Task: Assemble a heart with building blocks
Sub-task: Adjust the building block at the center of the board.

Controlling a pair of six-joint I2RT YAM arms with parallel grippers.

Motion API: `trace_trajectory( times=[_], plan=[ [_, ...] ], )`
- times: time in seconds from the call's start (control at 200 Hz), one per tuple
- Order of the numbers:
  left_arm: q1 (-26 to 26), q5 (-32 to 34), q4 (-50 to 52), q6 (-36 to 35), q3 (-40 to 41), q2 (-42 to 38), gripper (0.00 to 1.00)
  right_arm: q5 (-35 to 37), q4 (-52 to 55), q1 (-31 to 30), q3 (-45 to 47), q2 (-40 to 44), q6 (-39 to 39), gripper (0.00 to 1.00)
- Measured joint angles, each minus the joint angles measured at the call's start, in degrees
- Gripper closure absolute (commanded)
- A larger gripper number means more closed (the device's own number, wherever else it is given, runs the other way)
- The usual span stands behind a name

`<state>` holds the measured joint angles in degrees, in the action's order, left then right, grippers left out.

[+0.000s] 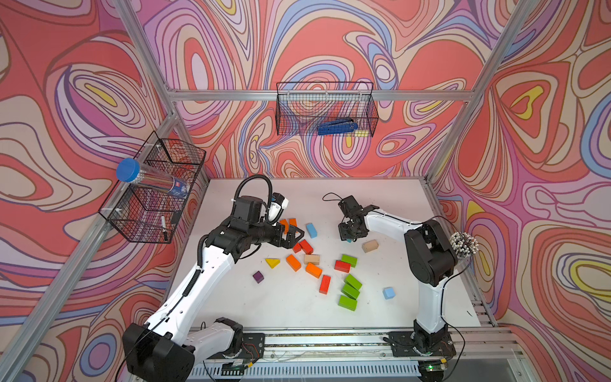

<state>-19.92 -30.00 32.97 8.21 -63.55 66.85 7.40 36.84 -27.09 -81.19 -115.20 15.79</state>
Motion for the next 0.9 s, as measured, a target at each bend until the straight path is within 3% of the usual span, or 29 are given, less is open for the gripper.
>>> trace_trajectory(
  times=[0.901],
  plan=[
    [0.0, 0.0, 0.02, 0.42, 0.0, 0.0, 0.0, 2.78, 3.15, 0.0, -11.37, -7.15, 5.03, 0.41]
  ],
)
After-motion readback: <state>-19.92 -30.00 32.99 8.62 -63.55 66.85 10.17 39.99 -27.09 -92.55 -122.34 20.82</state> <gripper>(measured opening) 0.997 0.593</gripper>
